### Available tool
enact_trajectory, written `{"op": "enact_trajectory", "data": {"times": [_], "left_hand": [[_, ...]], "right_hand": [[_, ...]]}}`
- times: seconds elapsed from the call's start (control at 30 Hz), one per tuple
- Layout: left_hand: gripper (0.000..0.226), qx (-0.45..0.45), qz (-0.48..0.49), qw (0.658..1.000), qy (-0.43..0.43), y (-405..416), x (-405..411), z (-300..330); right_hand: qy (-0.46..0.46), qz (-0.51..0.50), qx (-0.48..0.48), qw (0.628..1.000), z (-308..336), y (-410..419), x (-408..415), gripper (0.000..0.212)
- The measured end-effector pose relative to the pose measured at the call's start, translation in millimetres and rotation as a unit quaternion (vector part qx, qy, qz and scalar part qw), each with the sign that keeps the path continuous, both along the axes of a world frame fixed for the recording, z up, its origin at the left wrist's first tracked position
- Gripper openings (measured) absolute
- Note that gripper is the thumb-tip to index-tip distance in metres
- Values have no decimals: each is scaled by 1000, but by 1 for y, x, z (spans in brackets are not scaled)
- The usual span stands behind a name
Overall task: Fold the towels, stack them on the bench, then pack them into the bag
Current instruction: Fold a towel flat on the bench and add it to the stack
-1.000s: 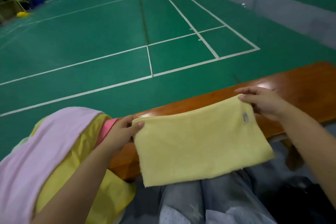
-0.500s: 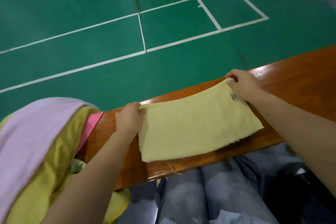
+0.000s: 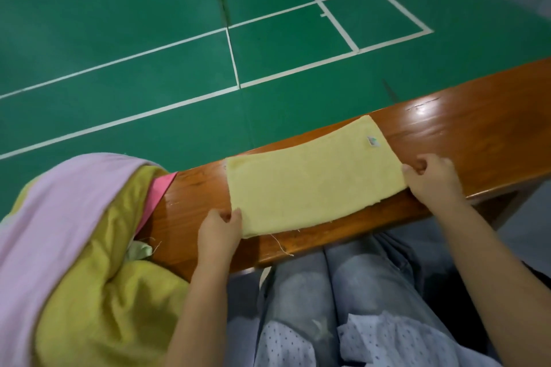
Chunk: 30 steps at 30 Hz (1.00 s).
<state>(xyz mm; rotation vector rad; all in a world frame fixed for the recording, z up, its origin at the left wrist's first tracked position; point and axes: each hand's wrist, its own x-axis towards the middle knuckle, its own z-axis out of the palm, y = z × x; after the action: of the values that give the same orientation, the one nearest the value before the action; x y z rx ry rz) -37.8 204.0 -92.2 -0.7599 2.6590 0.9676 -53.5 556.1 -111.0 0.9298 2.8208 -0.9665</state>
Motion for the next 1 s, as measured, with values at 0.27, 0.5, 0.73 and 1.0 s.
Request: {"op": "enact_trajectory", "data": {"times": [0.27,0.5,0.73,1.0], "left_hand": [[17,97,36,994,-34,6,9,8],[13,222,134,965,22,4,21,9],[21,52,33,998,11,4,36,-5],[8,71,21,969,235,0,44,7]], "right_hand": [[-132,97,1,986,19,-14,-7,33],[-144,84,-22,986,27,-13,-3,21],[-55,-10,-107,993,19,-12,11,20],[47,-10,-248,967,42,-62,4,31]]}}
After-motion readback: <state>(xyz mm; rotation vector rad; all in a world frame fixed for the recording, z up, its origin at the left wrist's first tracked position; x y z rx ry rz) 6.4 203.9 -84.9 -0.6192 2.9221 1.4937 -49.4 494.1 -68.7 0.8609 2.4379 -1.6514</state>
